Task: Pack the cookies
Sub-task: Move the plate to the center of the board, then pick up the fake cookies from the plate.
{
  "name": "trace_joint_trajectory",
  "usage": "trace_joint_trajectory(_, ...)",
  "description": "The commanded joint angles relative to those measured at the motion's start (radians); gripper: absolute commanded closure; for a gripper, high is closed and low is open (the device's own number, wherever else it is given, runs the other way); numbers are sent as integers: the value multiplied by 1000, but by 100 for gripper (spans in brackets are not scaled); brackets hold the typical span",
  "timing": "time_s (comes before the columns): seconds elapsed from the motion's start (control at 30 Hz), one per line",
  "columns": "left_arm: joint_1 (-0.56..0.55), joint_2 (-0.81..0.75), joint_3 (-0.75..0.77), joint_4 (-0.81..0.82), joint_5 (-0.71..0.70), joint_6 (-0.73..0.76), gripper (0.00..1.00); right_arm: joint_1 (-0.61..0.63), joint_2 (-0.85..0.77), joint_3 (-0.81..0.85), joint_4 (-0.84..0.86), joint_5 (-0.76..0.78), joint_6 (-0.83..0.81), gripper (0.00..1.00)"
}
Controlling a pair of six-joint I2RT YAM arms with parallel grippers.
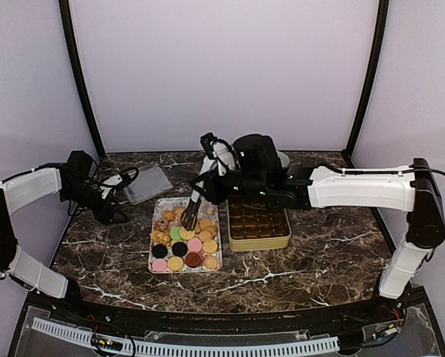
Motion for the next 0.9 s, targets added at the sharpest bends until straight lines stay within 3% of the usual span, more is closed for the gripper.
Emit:
trace_joint_trajectory(0.0, 14, -6, 13, -43, 24, -43, 35, 57, 19, 59, 32, 139, -49, 75)
trace_joint_trajectory(0.4, 29, -30, 23, -18, 17, -81, 35, 134, 88, 92, 73, 337, -104, 66)
trace_joint_trajectory(0.87, 43, -30, 28, -12, 20, -108, 33, 154, 167, 140, 99, 348, -125, 62)
